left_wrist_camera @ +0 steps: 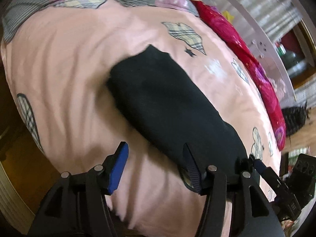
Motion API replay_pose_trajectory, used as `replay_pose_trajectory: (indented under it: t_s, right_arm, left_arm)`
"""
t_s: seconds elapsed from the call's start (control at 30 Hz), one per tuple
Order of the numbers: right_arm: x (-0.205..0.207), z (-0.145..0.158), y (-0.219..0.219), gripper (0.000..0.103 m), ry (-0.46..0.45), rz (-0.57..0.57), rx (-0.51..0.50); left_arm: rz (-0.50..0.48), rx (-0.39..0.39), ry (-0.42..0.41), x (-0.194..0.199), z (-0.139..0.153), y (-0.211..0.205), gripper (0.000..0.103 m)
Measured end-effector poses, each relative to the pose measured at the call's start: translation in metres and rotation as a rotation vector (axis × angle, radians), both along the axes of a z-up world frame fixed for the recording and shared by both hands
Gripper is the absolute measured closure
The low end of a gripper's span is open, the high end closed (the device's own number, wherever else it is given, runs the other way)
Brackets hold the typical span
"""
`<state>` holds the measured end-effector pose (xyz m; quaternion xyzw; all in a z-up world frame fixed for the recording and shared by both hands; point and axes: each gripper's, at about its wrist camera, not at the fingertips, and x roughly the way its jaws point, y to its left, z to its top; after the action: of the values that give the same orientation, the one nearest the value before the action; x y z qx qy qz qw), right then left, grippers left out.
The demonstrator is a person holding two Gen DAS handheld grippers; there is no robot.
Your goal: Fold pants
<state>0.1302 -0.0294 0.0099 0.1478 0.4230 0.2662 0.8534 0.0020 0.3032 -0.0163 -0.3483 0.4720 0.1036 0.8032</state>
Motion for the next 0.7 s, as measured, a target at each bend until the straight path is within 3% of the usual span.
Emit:
replay_pose_trajectory:
  t_s: [0.47, 0.7]
  right_arm:
    - [0.114, -0.002, 0.063, 0.054, 0.035, 0.190, -0.144]
    - [0.160, -0.020, 0.111, 0.054, 0.073, 0.345, -0.230]
  left_arm:
    - [0.102, -0.104, 0.025, 0.019, -0.034, 0.041, 0.044]
    - [0.124, -0.084, 0.011, 0.032, -0.039, 0.045, 0.041]
